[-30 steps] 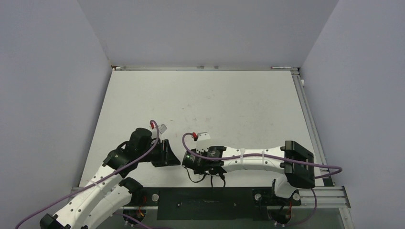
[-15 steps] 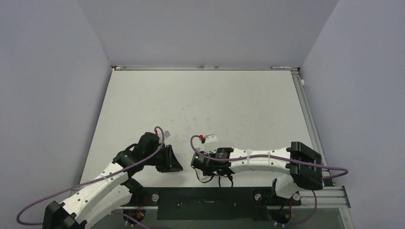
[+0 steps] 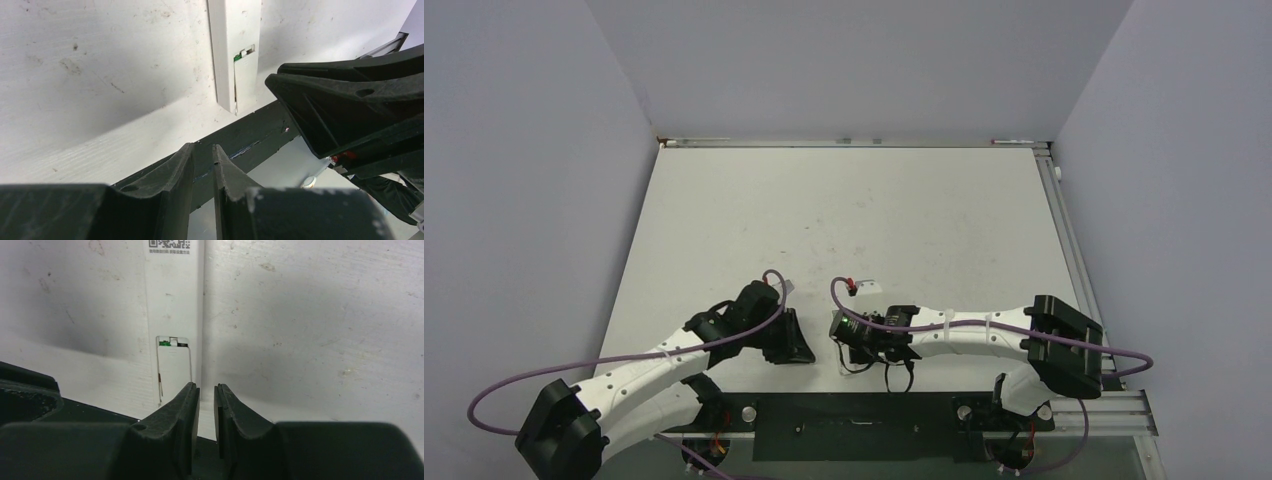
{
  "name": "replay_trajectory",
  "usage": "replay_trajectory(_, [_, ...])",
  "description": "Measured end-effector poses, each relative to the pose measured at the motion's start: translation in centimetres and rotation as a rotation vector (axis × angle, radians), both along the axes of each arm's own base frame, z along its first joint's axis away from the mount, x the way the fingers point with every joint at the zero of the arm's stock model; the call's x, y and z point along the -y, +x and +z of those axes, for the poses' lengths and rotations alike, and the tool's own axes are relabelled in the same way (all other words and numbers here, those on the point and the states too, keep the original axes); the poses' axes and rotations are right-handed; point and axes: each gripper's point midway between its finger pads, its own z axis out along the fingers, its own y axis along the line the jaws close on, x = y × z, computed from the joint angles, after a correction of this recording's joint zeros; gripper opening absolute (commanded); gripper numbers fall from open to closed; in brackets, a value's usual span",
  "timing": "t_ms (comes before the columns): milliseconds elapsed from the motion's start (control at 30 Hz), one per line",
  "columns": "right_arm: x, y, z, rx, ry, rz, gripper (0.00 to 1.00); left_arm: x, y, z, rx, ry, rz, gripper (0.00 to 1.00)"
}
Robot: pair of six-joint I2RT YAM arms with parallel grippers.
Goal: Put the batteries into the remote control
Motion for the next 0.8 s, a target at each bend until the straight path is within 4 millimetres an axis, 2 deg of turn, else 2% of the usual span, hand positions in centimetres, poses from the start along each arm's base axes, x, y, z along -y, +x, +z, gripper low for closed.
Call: replay_trajectory(800, [-1.6, -0.4, 0.1, -0.026, 0.059, 0.031, 0.1, 0.4, 0.5, -0.3, 0.011, -0.015, 0.007, 0.16])
